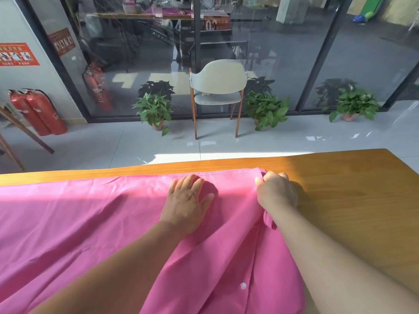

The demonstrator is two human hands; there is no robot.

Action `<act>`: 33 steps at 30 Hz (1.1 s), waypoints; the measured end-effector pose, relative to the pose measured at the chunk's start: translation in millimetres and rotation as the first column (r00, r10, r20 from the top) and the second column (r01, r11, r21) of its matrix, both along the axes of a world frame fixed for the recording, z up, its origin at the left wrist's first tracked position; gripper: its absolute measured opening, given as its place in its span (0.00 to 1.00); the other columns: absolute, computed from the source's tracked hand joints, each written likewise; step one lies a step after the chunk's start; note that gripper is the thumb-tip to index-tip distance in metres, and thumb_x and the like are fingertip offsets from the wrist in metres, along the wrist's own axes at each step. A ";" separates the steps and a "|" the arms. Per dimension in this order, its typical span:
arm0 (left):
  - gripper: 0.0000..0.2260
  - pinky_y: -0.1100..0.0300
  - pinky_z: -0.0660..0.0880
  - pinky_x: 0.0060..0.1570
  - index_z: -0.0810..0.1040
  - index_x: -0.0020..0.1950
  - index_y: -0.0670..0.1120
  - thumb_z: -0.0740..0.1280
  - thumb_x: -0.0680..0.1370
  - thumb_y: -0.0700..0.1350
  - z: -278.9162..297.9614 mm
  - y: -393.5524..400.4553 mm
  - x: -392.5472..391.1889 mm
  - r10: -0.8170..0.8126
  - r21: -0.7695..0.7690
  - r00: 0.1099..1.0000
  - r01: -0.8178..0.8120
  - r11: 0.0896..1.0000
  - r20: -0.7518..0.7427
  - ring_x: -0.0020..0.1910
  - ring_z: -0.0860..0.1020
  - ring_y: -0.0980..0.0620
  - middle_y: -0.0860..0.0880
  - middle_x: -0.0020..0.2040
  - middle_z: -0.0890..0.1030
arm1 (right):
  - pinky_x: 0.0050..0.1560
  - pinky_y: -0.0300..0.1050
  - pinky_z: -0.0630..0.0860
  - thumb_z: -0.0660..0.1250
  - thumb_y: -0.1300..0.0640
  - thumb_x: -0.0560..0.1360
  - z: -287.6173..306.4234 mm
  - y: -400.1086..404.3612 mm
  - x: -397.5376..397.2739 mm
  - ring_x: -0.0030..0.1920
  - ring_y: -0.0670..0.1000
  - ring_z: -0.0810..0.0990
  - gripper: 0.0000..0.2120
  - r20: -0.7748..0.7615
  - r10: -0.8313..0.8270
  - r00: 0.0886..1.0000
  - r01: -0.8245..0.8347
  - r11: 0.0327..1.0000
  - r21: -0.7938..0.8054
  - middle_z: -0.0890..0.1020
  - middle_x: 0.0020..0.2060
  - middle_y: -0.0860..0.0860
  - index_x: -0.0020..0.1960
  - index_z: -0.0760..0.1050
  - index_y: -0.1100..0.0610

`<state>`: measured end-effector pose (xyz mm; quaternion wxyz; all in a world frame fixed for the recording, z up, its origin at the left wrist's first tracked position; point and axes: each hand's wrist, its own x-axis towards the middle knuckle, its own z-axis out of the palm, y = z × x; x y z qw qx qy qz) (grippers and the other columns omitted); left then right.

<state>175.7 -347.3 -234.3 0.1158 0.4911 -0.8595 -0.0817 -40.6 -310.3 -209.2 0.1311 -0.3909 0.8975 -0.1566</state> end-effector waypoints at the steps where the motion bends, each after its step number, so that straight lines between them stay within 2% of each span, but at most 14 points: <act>1: 0.26 0.53 0.61 0.68 0.75 0.65 0.48 0.49 0.77 0.59 2.2 -5.7 -3.6 -0.001 -0.018 0.999 0.000 1.000 -0.037 0.65 0.70 0.46 0.50 0.64 0.74 | 0.56 0.49 0.71 0.57 0.47 0.81 0.0 0.4 -0.3 0.61 0.61 0.75 0.17 0.004 -0.003 1.000 0.003 1.000 -0.002 0.73 0.62 0.57 0.61 0.76 0.56; 3: 0.16 0.54 0.67 0.63 0.77 0.63 0.47 0.56 0.81 0.48 11.3 -18.1 -20.9 -0.026 0.033 0.995 0.029 0.999 -0.094 0.62 0.72 0.46 0.50 0.62 0.75 | 0.53 0.48 0.70 0.58 0.47 0.81 -0.3 2.5 -0.6 0.59 0.60 0.76 0.15 -0.011 -0.001 1.000 0.001 1.000 -0.020 0.75 0.61 0.57 0.60 0.76 0.55; 5: 0.16 0.56 0.66 0.65 0.75 0.67 0.47 0.56 0.83 0.44 26.9 -28.3 -47.4 -0.059 0.121 0.992 0.072 0.990 -0.111 0.66 0.71 0.47 0.48 0.67 0.74 | 0.48 0.47 0.68 0.58 0.48 0.82 -5.0 4.0 -0.4 0.57 0.60 0.77 0.14 -0.043 0.005 0.999 -0.007 0.999 -0.052 0.76 0.59 0.56 0.58 0.76 0.55; 7: 0.17 0.59 0.66 0.63 0.72 0.71 0.48 0.53 0.84 0.43 43.2 -38.8 -75.2 -0.046 0.239 0.997 0.059 0.969 -0.061 0.66 0.71 0.48 0.48 0.70 0.73 | 0.46 0.47 0.66 0.56 0.48 0.82 -9.9 3.9 -0.4 0.57 0.59 0.77 0.14 -0.060 -0.011 0.998 0.006 0.997 -0.083 0.76 0.58 0.54 0.58 0.76 0.54; 10: 0.17 0.58 0.73 0.49 0.74 0.68 0.50 0.52 0.84 0.44 53.3 -53.6 -108.5 -0.029 0.362 0.999 0.039 0.931 -0.033 0.52 0.77 0.47 0.46 0.63 0.78 | 0.47 0.47 0.67 0.55 0.52 0.82 -15.1 3.6 -2.9 0.56 0.58 0.77 0.12 -0.060 -0.033 0.998 0.025 0.991 -0.131 0.77 0.56 0.53 0.56 0.76 0.53; 13: 0.14 0.57 0.73 0.44 0.76 0.66 0.50 0.55 0.84 0.46 53.4 -63.1 -131.2 -0.050 0.389 0.998 0.059 0.919 -0.033 0.49 0.76 0.48 0.46 0.59 0.79 | 0.46 0.46 0.65 0.56 0.53 0.82 -15.6 5.0 -7.0 0.55 0.59 0.77 0.10 -0.025 -0.030 0.999 0.026 0.986 -0.163 0.78 0.54 0.53 0.54 0.75 0.54; 18: 0.14 0.56 0.73 0.48 0.80 0.61 0.45 0.61 0.82 0.49 54.4 -71.8 -157.1 -0.140 0.462 0.989 0.103 0.881 0.047 0.48 0.75 0.48 0.46 0.54 0.80 | 0.46 0.46 0.62 0.56 0.48 0.83 -13.4 7.0 -10.2 0.59 0.59 0.77 0.12 -0.011 0.000 1.000 -0.002 0.982 -0.187 0.79 0.57 0.53 0.59 0.72 0.53; 21: 0.15 0.57 0.72 0.43 0.80 0.58 0.47 0.61 0.80 0.55 59.0 -71.9 -165.7 -0.156 0.510 0.977 0.060 0.858 0.147 0.48 0.75 0.47 0.47 0.51 0.77 | 0.43 0.46 0.62 0.56 0.47 0.83 -14.4 9.3 -11.4 0.56 0.59 0.78 0.11 -0.004 0.010 1.000 -0.011 0.978 -0.208 0.81 0.54 0.54 0.57 0.71 0.53; 23: 0.15 0.53 0.76 0.51 0.80 0.58 0.48 0.63 0.79 0.55 62.2 -74.4 -166.8 -0.117 0.562 0.987 0.034 0.827 0.113 0.53 0.77 0.45 0.46 0.54 0.78 | 0.43 0.47 0.63 0.56 0.47 0.83 -14.0 9.9 -11.3 0.54 0.59 0.79 0.11 0.022 0.005 1.000 0.000 0.975 -0.223 0.81 0.52 0.54 0.54 0.71 0.53; 25: 0.14 0.49 0.77 0.56 0.82 0.55 0.46 0.66 0.78 0.53 62.8 -80.0 -166.2 -0.028 0.612 1.000 0.026 0.790 -0.007 0.55 0.80 0.44 0.45 0.55 0.81 | 0.42 0.47 0.64 0.56 0.47 0.83 -13.7 10.1 -11.3 0.53 0.60 0.79 0.10 0.052 0.009 0.999 0.004 0.974 -0.228 0.82 0.50 0.54 0.52 0.69 0.53; 27: 0.12 0.50 0.79 0.52 0.83 0.51 0.46 0.66 0.78 0.52 63.4 -84.4 -165.4 0.087 0.677 0.992 -0.003 0.736 -0.090 0.51 0.82 0.44 0.45 0.50 0.84 | 0.41 0.47 0.64 0.56 0.47 0.83 -12.5 10.8 -11.8 0.52 0.59 0.79 0.09 0.086 0.017 0.996 0.003 0.974 -0.227 0.80 0.45 0.53 0.50 0.67 0.52; 28: 0.12 0.55 0.79 0.46 0.83 0.48 0.46 0.66 0.78 0.52 64.4 -85.7 -164.3 0.127 0.706 0.987 -0.023 0.708 -0.096 0.45 0.82 0.46 0.46 0.45 0.84 | 0.41 0.47 0.64 0.56 0.47 0.83 -11.8 11.2 -12.0 0.51 0.59 0.79 0.09 0.104 0.021 0.994 0.004 0.974 -0.227 0.77 0.43 0.52 0.49 0.66 0.52; 30: 0.13 0.63 0.72 0.33 0.81 0.43 0.46 0.67 0.78 0.55 70.2 -83.1 -161.8 0.172 0.727 0.984 -0.080 0.682 -0.053 0.34 0.77 0.50 0.49 0.36 0.79 | 0.41 0.47 0.64 0.56 0.48 0.83 -11.7 12.1 -13.1 0.51 0.59 0.78 0.08 0.136 0.028 0.990 0.005 0.971 -0.239 0.76 0.42 0.51 0.49 0.66 0.51; 33: 0.15 0.58 0.71 0.40 0.79 0.42 0.45 0.72 0.74 0.58 67.7 -83.9 -157.6 0.139 0.722 0.989 -0.126 0.681 0.042 0.37 0.76 0.48 0.46 0.39 0.80 | 0.42 0.47 0.66 0.58 0.48 0.82 -13.1 14.1 -14.0 0.51 0.58 0.79 0.07 0.191 0.038 0.981 0.016 0.962 -0.273 0.78 0.43 0.50 0.50 0.68 0.51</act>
